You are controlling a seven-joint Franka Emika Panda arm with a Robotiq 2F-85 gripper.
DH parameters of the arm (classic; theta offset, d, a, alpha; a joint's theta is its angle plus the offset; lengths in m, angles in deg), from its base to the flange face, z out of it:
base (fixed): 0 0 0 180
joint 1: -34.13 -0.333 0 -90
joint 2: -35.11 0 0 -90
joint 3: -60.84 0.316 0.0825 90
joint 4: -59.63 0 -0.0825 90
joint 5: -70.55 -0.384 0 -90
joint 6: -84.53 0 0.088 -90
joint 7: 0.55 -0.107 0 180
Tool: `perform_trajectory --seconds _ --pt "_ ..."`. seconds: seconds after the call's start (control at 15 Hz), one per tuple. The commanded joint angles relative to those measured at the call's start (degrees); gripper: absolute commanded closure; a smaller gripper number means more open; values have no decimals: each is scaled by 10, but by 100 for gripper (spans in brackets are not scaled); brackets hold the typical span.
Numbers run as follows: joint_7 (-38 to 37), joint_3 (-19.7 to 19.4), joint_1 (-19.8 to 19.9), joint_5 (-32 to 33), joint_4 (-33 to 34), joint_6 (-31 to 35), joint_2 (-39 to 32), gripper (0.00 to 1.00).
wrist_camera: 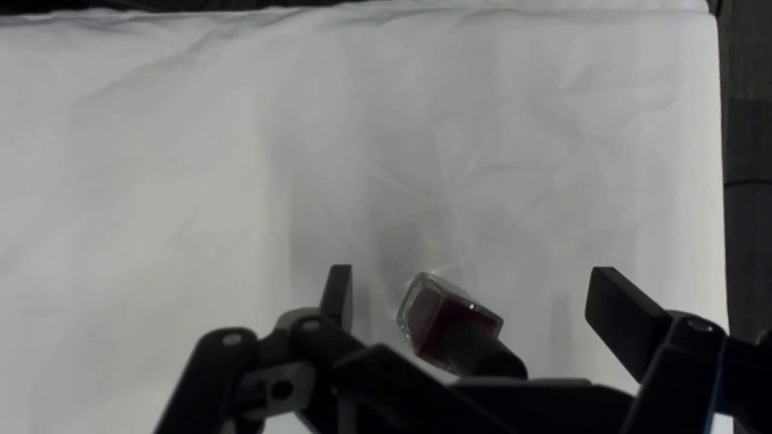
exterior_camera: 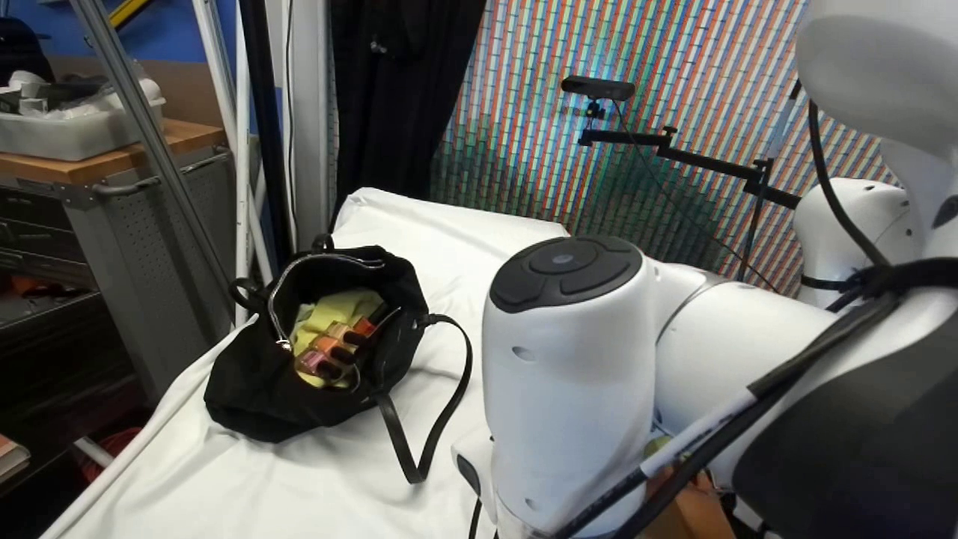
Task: Pick up the nail polish bottles and place them in the black bag
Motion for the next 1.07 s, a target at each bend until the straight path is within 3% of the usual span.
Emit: perform_trajectory --seconds 0.0,0.33,1.0 --pt "-48 -31 -33 49 19 30 -21 0" --pt "-94 -51 -54 96 27 29 -38 0" --pt "-118 -50 -61 113 28 15 -35 0"
